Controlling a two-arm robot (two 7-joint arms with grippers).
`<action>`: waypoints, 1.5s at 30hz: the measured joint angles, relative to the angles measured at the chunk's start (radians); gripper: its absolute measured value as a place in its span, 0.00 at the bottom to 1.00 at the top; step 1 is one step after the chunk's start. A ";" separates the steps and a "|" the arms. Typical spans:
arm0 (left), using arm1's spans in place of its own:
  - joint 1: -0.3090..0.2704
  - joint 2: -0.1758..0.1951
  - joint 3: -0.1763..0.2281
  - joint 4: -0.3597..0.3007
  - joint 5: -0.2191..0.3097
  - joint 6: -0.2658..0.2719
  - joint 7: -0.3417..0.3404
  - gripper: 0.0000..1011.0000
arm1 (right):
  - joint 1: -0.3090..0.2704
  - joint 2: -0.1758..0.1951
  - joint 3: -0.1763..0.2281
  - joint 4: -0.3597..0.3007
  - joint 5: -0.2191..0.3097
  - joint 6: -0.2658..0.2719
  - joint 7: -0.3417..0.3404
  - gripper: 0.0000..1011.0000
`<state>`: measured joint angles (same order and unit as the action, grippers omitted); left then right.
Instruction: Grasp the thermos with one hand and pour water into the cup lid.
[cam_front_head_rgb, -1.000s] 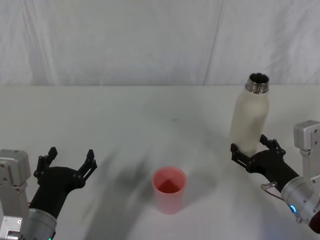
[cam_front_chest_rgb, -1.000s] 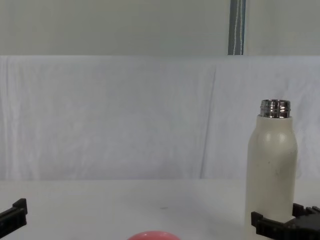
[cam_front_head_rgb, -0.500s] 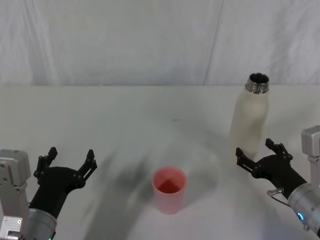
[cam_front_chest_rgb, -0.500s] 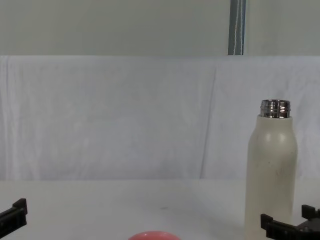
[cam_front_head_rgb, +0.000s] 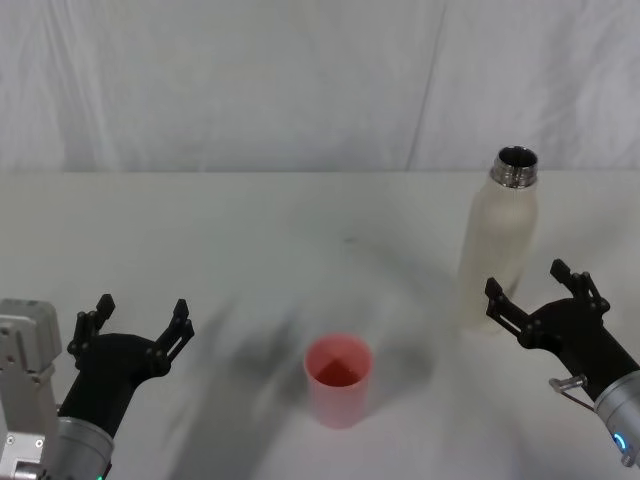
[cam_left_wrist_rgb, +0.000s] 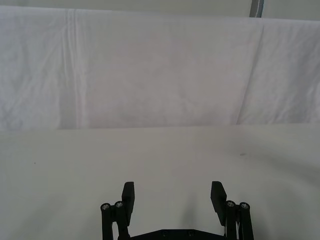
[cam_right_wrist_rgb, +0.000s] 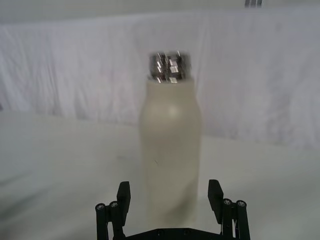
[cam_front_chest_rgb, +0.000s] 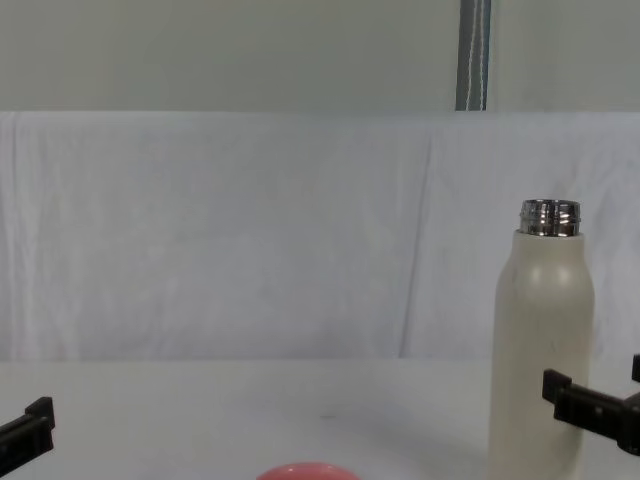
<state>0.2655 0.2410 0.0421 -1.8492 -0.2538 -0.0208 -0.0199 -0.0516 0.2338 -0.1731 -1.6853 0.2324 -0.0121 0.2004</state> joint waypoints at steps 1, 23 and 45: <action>0.000 0.000 0.000 0.000 0.000 0.000 0.000 0.99 | -0.011 -0.001 0.000 -0.017 -0.003 -0.008 -0.001 0.99; 0.000 0.000 0.000 0.000 0.000 0.000 0.000 0.99 | -0.084 -0.014 -0.039 -0.101 -0.045 -0.069 0.021 0.99; 0.000 0.000 0.000 0.000 0.000 0.000 0.000 0.99 | -0.098 -0.010 -0.045 -0.092 -0.045 -0.126 0.039 0.99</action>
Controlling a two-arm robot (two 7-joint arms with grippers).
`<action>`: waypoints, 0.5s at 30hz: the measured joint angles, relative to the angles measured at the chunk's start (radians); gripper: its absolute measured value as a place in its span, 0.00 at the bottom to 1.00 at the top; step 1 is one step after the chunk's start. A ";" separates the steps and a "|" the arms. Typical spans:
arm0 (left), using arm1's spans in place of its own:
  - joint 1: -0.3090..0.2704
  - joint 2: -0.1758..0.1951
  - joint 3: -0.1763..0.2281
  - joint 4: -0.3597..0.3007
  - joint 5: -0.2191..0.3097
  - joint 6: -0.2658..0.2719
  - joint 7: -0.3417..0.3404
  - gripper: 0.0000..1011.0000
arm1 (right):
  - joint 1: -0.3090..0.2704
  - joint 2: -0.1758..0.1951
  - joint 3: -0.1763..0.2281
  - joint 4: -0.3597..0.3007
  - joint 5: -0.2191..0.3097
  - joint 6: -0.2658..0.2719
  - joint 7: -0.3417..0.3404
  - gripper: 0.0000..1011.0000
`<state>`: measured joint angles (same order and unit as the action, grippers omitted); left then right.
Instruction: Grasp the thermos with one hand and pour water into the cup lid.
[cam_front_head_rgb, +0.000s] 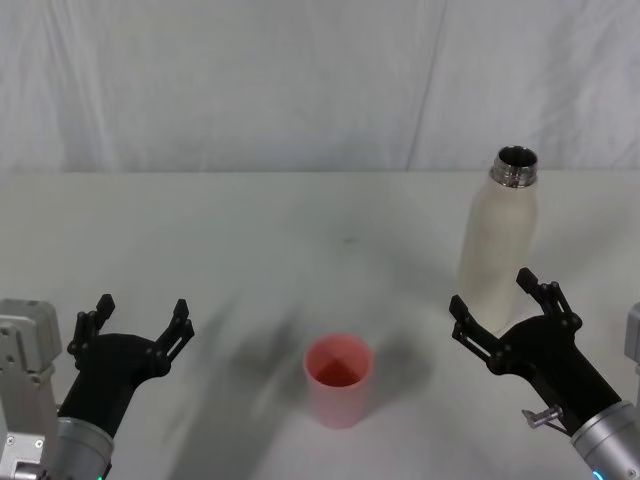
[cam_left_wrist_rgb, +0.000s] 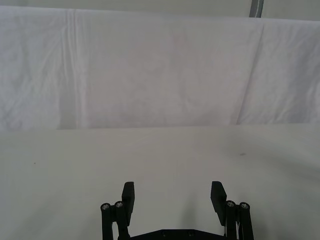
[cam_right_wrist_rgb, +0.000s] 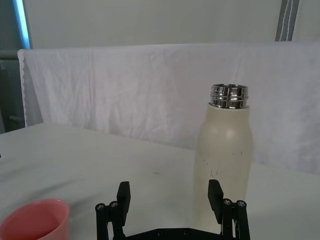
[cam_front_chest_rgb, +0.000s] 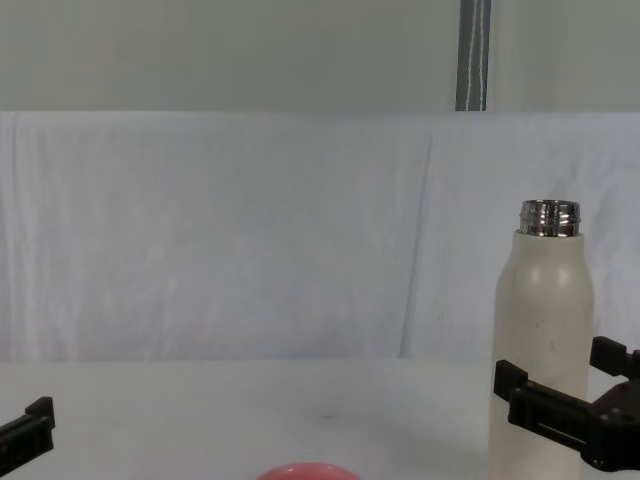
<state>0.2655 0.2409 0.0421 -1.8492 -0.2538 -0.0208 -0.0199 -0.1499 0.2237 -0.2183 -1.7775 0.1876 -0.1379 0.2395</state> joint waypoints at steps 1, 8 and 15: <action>0.000 0.000 0.000 0.000 0.000 0.000 0.000 0.99 | 0.000 0.000 0.000 0.000 0.000 0.000 0.000 0.99; 0.000 0.000 0.000 0.000 0.000 0.000 0.000 0.99 | 0.001 0.001 0.000 0.000 0.000 0.002 0.000 0.99; 0.000 0.000 0.000 0.000 0.000 0.000 0.000 0.99 | 0.001 0.001 0.000 0.000 0.000 0.003 0.000 0.99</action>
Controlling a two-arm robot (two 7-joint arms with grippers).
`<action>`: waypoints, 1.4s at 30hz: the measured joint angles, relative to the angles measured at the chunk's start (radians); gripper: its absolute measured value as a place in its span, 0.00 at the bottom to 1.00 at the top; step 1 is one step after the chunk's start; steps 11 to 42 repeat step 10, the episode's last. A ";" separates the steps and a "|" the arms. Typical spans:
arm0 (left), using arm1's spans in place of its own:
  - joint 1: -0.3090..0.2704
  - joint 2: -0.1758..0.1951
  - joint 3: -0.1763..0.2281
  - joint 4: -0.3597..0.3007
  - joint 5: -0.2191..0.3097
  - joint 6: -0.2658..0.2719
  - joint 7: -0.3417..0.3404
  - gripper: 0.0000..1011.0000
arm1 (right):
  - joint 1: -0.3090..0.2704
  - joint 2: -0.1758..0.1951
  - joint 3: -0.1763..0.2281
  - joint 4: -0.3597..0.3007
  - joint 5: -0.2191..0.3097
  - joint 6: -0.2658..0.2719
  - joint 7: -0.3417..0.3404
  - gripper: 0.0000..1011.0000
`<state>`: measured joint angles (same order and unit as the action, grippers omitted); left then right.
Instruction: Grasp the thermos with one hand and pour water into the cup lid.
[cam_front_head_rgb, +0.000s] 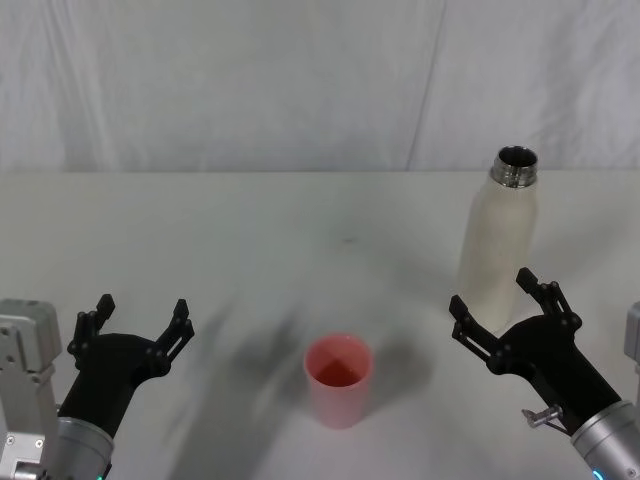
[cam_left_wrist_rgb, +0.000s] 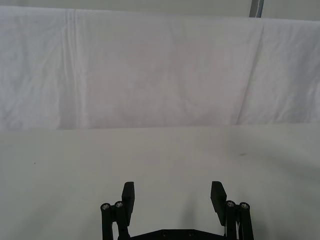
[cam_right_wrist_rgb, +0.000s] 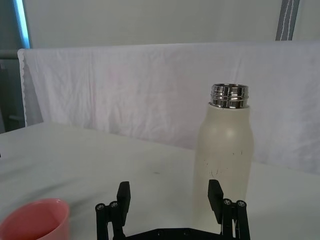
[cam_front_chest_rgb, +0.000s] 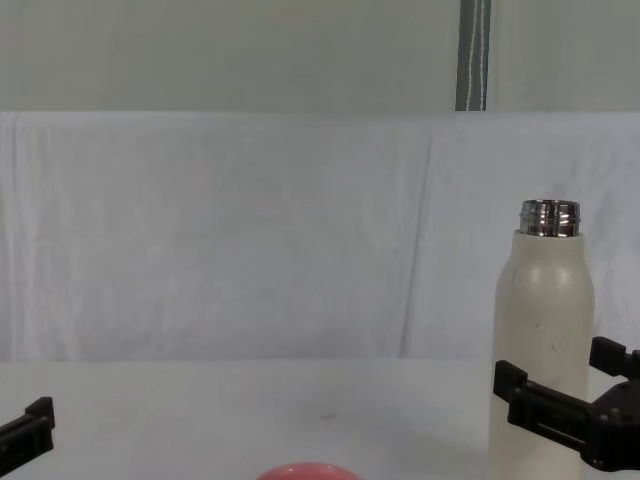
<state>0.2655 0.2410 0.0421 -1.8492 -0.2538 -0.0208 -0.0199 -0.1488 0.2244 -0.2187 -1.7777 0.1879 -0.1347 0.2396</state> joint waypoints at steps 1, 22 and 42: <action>0.000 0.000 0.000 0.000 0.000 0.000 0.000 0.99 | 0.000 0.000 0.000 0.000 0.000 0.000 0.000 0.99; 0.000 0.000 0.000 0.000 0.000 0.000 0.000 0.99 | 0.000 0.000 0.000 -0.001 0.000 0.001 0.000 0.99; 0.000 0.000 0.000 0.000 0.000 0.000 0.000 0.99 | 0.000 0.000 0.000 -0.001 0.000 0.001 0.000 0.99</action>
